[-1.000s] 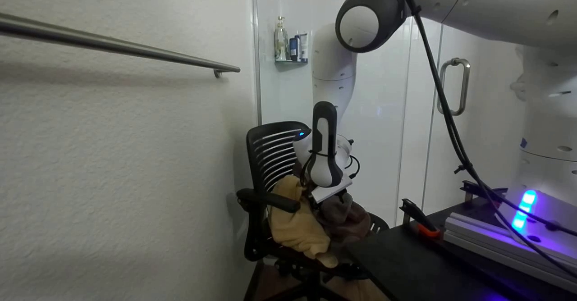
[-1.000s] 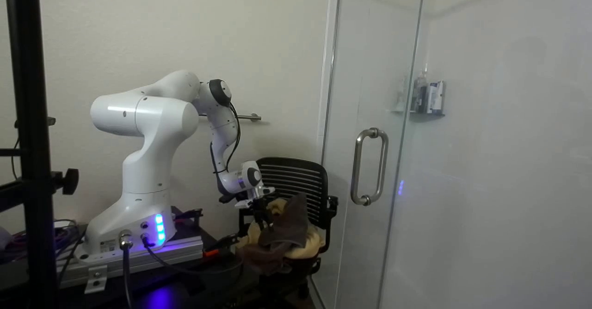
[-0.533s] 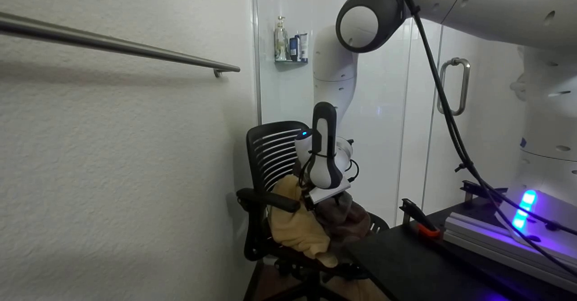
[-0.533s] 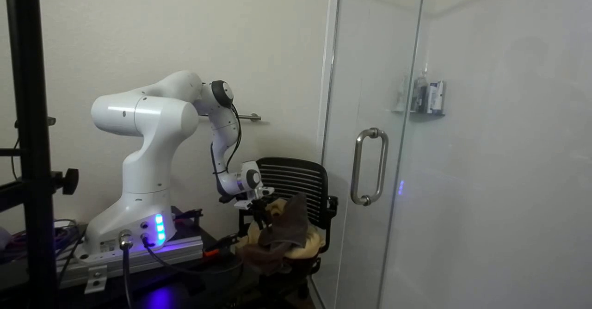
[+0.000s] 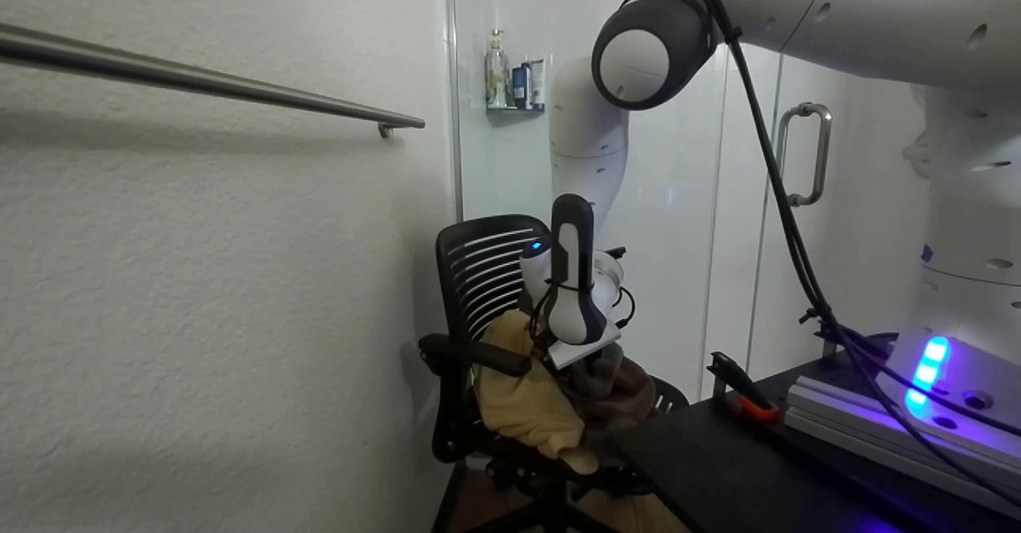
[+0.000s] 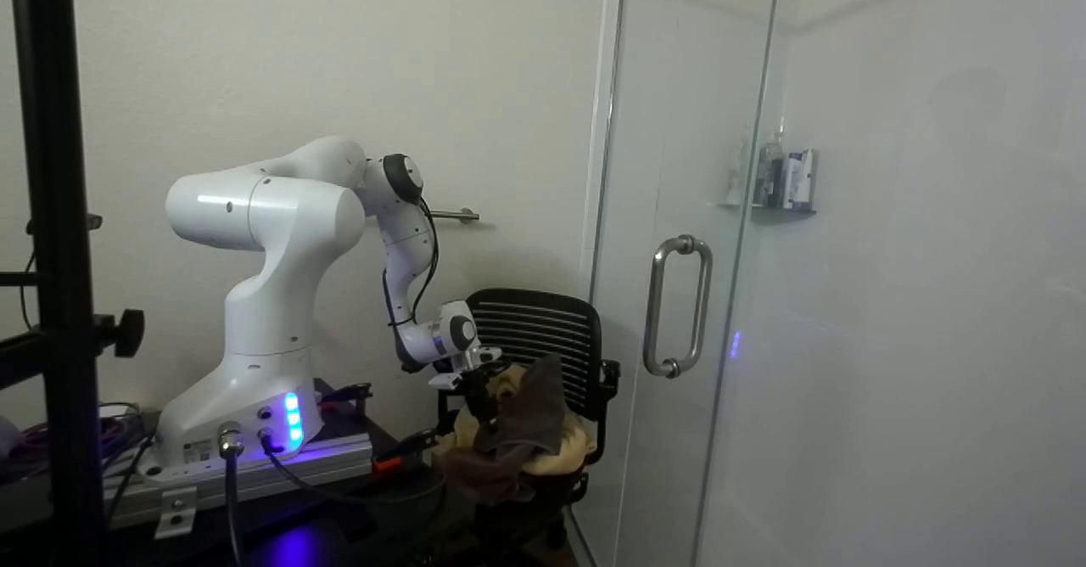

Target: Take the brown towel from the chair and place it on the top rail

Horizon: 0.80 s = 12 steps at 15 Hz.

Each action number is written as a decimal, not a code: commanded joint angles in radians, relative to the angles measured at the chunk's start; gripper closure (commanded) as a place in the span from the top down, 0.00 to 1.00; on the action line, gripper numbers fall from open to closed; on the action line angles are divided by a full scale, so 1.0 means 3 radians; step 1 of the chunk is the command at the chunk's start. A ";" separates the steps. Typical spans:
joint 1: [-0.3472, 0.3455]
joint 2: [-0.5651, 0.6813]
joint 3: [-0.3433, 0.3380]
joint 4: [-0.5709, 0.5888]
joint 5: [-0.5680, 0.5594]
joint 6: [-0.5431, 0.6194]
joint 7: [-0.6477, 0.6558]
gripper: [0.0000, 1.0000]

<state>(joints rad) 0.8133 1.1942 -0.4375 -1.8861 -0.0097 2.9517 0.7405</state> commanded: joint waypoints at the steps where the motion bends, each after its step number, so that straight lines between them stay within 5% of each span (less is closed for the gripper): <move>1: 0.0142 0.0106 -0.0125 0.0088 0.0055 -0.0152 0.0007 0.16; 4: -0.0007 -0.0029 0.0000 0.0062 0.0114 -0.0220 -0.0049 0.01; 12: 0.0012 -0.1041 -0.0212 -0.0722 0.0219 0.0081 -0.0047 0.02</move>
<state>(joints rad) 0.8166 1.0537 -0.4856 -1.9515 0.0505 2.9169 0.7477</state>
